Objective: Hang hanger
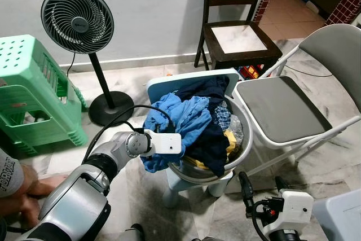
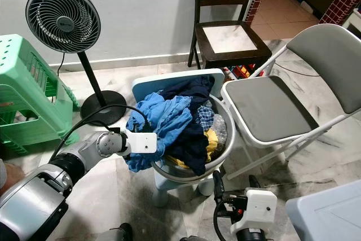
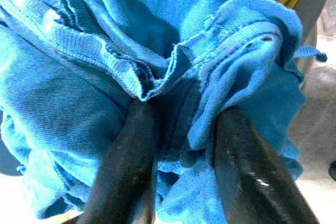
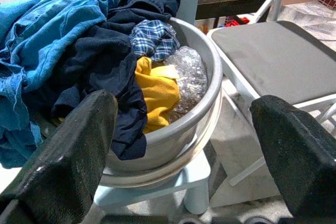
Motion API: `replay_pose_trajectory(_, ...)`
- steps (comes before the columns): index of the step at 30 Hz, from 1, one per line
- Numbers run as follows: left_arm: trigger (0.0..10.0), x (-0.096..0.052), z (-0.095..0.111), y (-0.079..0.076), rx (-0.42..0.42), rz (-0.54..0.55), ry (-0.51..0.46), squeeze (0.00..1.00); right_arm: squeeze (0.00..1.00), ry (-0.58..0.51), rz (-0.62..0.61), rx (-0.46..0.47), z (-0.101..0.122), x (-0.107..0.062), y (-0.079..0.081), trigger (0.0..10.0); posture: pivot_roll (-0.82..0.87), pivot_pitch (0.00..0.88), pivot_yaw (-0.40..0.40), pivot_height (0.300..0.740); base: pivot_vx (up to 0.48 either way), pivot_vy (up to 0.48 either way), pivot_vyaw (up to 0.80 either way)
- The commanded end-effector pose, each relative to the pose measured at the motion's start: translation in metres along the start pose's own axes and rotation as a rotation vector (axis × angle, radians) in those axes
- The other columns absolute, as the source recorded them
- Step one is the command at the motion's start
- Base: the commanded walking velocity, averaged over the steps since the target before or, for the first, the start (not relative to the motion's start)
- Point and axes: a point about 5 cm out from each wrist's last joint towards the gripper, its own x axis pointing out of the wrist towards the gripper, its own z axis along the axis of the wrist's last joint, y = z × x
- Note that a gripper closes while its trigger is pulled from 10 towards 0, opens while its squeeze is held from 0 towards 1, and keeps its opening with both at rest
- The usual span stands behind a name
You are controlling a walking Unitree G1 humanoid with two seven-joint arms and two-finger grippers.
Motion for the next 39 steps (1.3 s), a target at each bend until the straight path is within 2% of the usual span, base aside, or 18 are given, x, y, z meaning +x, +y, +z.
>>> replay_pose_trajectory(1, 0.0, -0.001, 0.004, 0.008, 0.01, 0.028, -0.013, 0.0, 0.0, 0.03, -0.013, -0.002, -0.005, -0.003, -0.004, 10.0, -0.01, 0.16, -0.087, 0.74, 0.0, 0.0, 0.0)
replay_pose_trajectory(8, 0.0, -0.001, 0.014, 0.017, -0.054, 0.116, -0.102, 0.0, 0.0, 0.026, -0.009, -0.005, -0.004, -0.001, -0.004, 10.0, 0.0, 0.158, -0.089, 0.74, 0.0, 0.0, 0.0)
replay_pose_trajectory(19, 0.0, -0.001, 0.017, 0.017, -0.06, 0.131, -0.127, 0.0, 0.0, 0.027, -0.004, -0.004, -0.004, -0.001, -0.005, 10.0, -0.01, 0.155, -0.088, 0.74, 0.0, 0.0, 0.0)
replay_pose_trajectory(20, 0.0, -0.002, 0.024, 0.025, -0.087, 0.199, -0.18, 0.0, 0.0, 0.029, -0.004, -0.006, -0.005, -0.001, -0.005, 10.0, -0.01, 0.155, -0.088, 0.74, 0.0, 0.0, 0.0)
replay_pose_trajectory(22, 0.0, -0.007, 0.035, 0.039, -0.068, 0.304, -0.253, 0.0, 0.0, 0.03, 0.0, -0.01, -0.005, -0.001, -0.005, 10.0, 0.0, 0.151, -0.088, 0.74, 0.0, 0.0, 0.0)
replay_pose_trajectory(26, 0.0, -0.009, 0.039, 0.045, -0.06, 0.351, -0.282, 0.0, 0.0, 0.03, 0.001, -0.012, -0.005, 0.0, -0.005, 10.0, 0.0, 0.15, -0.088, 0.74, 0.0, 0.0, 0.0)
replay_pose_trajectory(30, 0.0, -0.016, 0.047, 0.055, -0.036, 0.488, -0.352, 0.0, 0.0, 0.023, 0.004, -0.015, -0.003, 0.003, -0.006, 10.0, 0.01, 0.144, -0.088, 0.74, 0.0, 0.0, 0.0)
replay_pose_trajectory(34, 0.0, -0.016, 0.049, 0.054, -0.015, 0.508, -0.361, 0.0, 0.0, 0.021, 0.005, -0.015, -0.003, 0.004, -0.006, 10.0, 0.01, 0.144, -0.088, 0.74, 0.0, 0.0, 0.0)
replay_pose_trajectory(39, 0.0, -0.009, 0.053, 0.039, -0.038, 0.489, -0.393, 0.0, 0.0, 0.022, 0.016, -0.016, -0.004, 0.005, -0.004, 10.0, 0.02, 0.144, -0.096, 0.74, 0.0, 0.0, 0.0)
